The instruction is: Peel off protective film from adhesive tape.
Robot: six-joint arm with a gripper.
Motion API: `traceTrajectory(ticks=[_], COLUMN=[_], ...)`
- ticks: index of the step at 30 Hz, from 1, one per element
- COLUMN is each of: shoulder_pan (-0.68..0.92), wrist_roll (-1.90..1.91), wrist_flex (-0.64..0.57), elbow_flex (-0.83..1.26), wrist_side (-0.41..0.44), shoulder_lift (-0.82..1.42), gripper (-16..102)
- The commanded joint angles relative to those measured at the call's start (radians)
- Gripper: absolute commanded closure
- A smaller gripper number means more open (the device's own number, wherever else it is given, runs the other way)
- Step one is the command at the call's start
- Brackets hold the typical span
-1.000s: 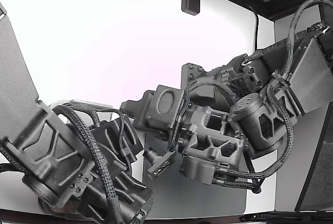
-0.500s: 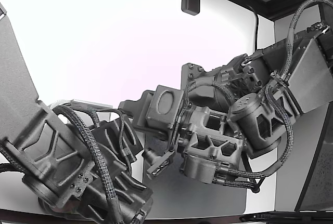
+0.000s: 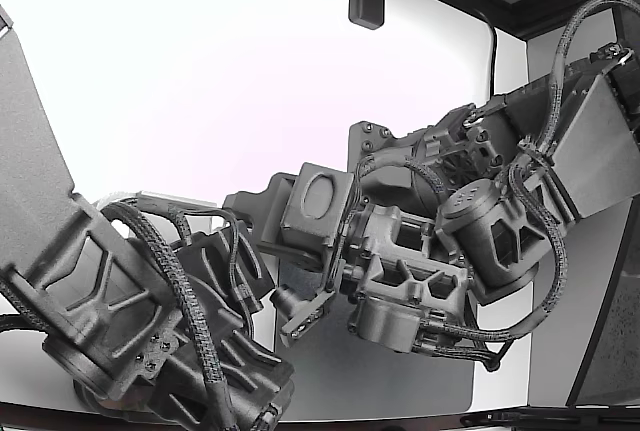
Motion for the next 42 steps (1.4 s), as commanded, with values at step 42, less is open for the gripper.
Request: traceTrajectory(ticks=[42], shoulder_pan=[0.009], wrist_roll=[-0.002], wrist_flex=[0.118], elbow_flex=[-0.091], wrist_side=[-0.009], shoulder_lift=[0.008], gripper=[97])
